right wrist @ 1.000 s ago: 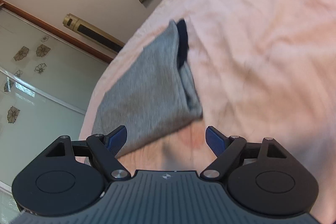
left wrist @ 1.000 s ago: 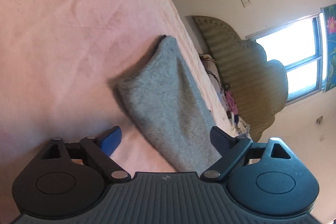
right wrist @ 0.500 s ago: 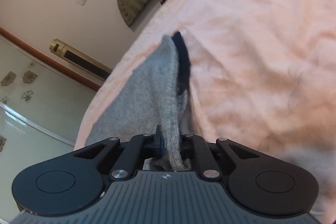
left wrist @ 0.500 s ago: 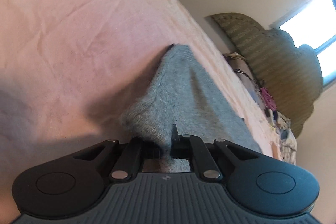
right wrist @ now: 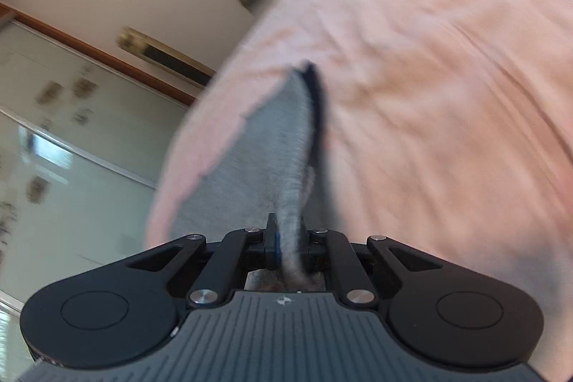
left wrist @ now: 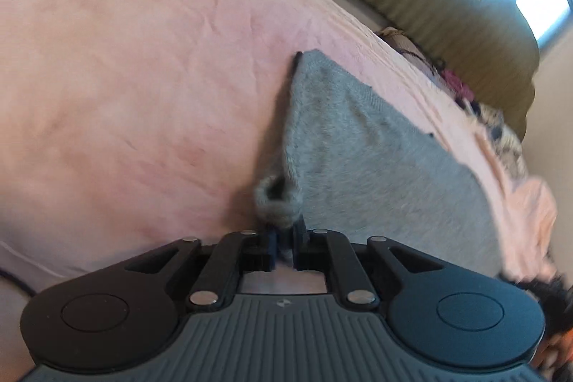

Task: Fold small clothes

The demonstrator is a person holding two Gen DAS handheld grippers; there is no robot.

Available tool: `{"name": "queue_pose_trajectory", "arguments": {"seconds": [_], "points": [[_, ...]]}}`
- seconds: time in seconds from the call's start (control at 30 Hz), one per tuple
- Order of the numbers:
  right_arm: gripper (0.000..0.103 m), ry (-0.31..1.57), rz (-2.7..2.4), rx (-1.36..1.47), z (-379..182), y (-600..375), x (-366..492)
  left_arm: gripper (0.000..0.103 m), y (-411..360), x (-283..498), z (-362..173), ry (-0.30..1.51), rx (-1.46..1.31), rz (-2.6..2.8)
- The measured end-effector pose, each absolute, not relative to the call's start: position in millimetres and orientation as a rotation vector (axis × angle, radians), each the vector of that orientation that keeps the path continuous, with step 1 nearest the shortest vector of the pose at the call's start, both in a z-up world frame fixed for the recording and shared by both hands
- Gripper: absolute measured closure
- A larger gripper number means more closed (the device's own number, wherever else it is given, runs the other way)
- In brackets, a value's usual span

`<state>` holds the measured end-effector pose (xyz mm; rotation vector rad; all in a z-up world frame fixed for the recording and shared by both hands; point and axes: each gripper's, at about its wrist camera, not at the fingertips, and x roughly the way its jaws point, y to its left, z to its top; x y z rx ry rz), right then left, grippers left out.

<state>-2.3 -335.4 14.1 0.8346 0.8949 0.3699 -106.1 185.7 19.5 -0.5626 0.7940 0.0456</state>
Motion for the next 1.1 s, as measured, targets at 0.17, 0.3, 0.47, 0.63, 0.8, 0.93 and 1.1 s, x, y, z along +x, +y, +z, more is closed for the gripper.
{"name": "queue_pose_trajectory", "arguments": {"seconds": [0.17,0.3,0.47,0.63,0.8,0.93,1.1], "points": [[0.063,0.634,0.370,0.768,73.2,-336.8,23.0,0.086,152.5,-64.1,83.7,0.525,-0.292,0.065],[0.031,0.768,0.528,0.443,84.4,-234.3,125.9,0.064,63.2,70.9,55.4,0.784,-0.051,-0.103],[0.047,0.912,0.512,0.139,71.0,-193.1,112.7,0.063,73.1,28.5,57.7,0.736,-0.033,-0.106],[0.015,0.681,0.548,0.203,91.9,-244.4,49.1,0.019,102.8,18.1,67.8,0.610,-0.011,-0.008],[0.017,0.714,0.508,0.135,98.4,-238.2,138.0,0.019,117.8,103.8,55.1,0.685,0.046,0.033],[0.018,0.833,0.423,0.083,72.1,-230.3,207.2,0.019,125.1,150.5,42.7,0.760,-0.011,0.031],[0.052,0.944,0.439,0.050,37.5,-211.3,236.5,0.043,121.5,174.9,20.8,0.821,-0.047,-0.007]]}}
